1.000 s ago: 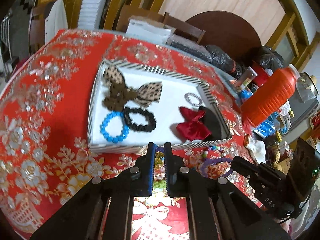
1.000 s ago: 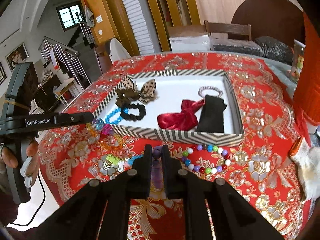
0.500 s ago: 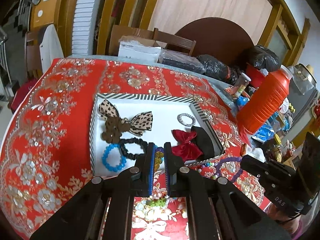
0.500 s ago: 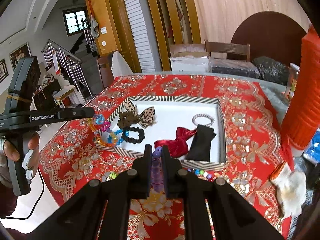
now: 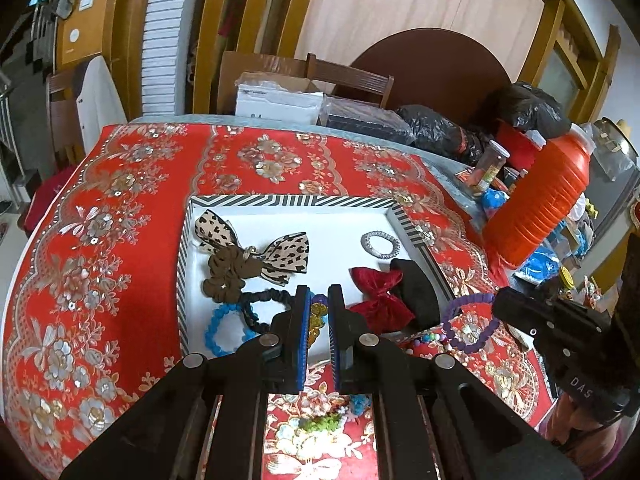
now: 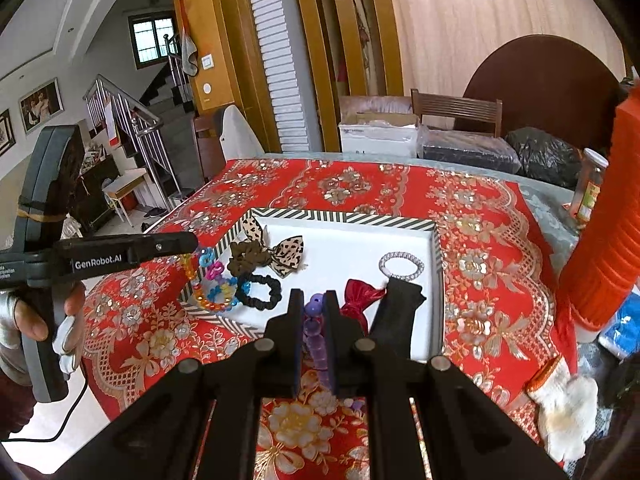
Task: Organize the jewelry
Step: 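Carry the rainbow bracelet with the left tool while the right tool carries the purple bracelet over the tray, then open the left tool dropping the rainbow bracelet while the right tool releases the purple bracelet into the tray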
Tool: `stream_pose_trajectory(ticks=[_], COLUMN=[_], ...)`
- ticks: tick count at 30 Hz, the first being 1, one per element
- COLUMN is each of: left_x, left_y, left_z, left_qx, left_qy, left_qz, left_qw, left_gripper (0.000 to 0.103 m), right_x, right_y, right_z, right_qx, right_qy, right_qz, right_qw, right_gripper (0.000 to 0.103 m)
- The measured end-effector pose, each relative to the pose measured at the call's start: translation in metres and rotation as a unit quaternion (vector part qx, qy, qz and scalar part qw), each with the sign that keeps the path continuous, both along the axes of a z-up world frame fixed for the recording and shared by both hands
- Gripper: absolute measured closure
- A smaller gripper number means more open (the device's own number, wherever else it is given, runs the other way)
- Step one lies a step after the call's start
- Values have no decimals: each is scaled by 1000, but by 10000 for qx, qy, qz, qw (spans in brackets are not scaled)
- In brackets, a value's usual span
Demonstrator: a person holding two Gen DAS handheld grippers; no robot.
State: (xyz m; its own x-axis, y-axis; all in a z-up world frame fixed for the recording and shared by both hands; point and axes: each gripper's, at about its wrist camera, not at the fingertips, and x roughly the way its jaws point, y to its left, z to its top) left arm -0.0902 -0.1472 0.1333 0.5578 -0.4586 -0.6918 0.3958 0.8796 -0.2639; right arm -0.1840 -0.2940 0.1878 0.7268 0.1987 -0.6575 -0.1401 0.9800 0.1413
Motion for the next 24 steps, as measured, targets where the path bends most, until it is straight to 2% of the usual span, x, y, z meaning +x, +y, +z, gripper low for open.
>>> stream_pose_trajectory(ticks=[11, 20, 24], left_x=[32, 85, 113], left_y=[-6, -20, -31], left_z=[-3, -7, -14], left_qx=[100, 161, 52], left_qy=[-9, 83, 181], left_qz=[56, 138, 216], left_qw=[9999, 9997, 9996], left_gripper=[96, 96, 96], right_x=[44, 96, 123], right_y=[9, 12, 13], right_z=[2, -17, -29], right_qx=[-148, -213, -243], right_qy=[78, 373, 533], right_qz=[113, 125, 96], right_qw=[9998, 9990, 9982], right_gripper=[94, 94, 94])
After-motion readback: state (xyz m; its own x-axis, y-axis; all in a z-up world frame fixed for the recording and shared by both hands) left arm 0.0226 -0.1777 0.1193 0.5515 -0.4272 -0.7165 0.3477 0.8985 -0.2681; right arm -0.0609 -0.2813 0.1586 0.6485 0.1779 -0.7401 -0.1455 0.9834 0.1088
